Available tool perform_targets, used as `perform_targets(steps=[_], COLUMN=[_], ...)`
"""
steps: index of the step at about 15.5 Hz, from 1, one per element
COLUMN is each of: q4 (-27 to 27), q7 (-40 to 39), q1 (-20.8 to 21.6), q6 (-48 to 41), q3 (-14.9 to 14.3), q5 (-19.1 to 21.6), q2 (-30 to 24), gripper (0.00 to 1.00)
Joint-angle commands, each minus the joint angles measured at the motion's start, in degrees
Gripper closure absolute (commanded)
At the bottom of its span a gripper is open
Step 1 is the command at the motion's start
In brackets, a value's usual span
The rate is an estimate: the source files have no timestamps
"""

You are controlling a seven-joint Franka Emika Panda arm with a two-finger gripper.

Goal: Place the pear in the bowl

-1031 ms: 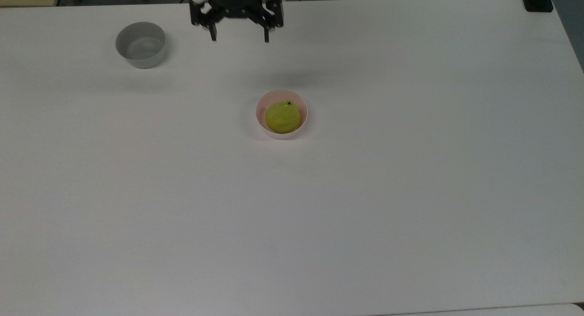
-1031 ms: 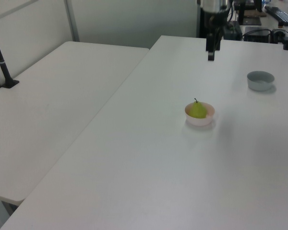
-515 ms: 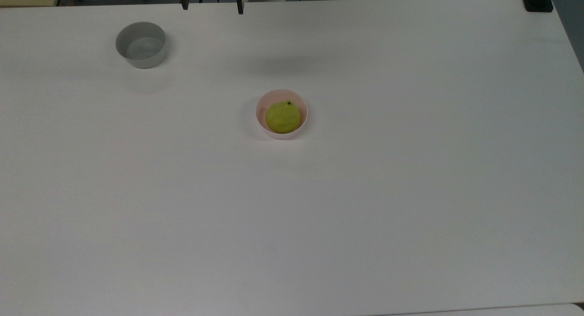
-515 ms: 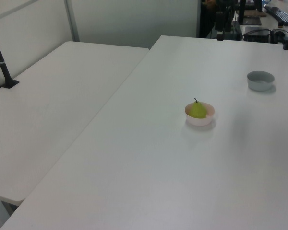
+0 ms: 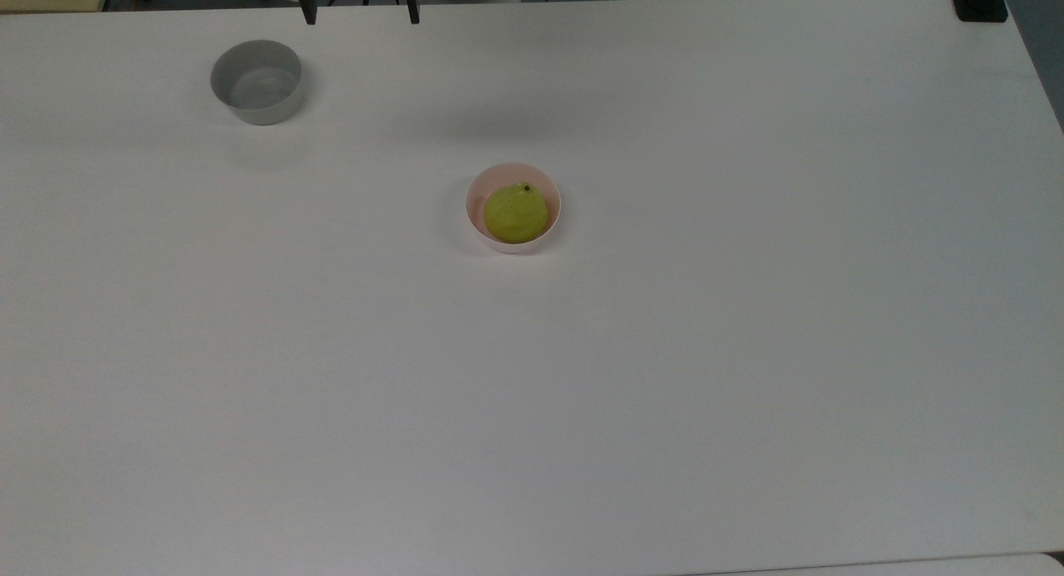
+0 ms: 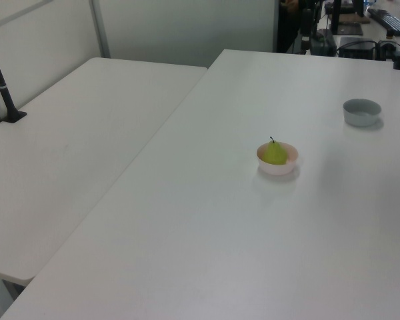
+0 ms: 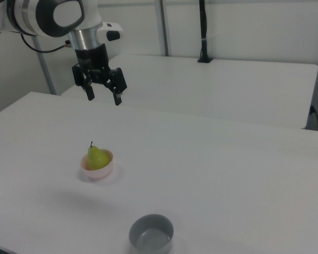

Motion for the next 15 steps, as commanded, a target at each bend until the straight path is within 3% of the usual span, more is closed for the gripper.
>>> perform_targets(steps=[1,15], q4=[-0.3,-0.4], q7=[-6.7,-6.3], q1=[-1.2,-1.0], q6=[3.4,3.3], q3=[0.0,0.1], q5=[1.3,1.3], q2=[0.0,-0.2], gripper=[0.0,0.0])
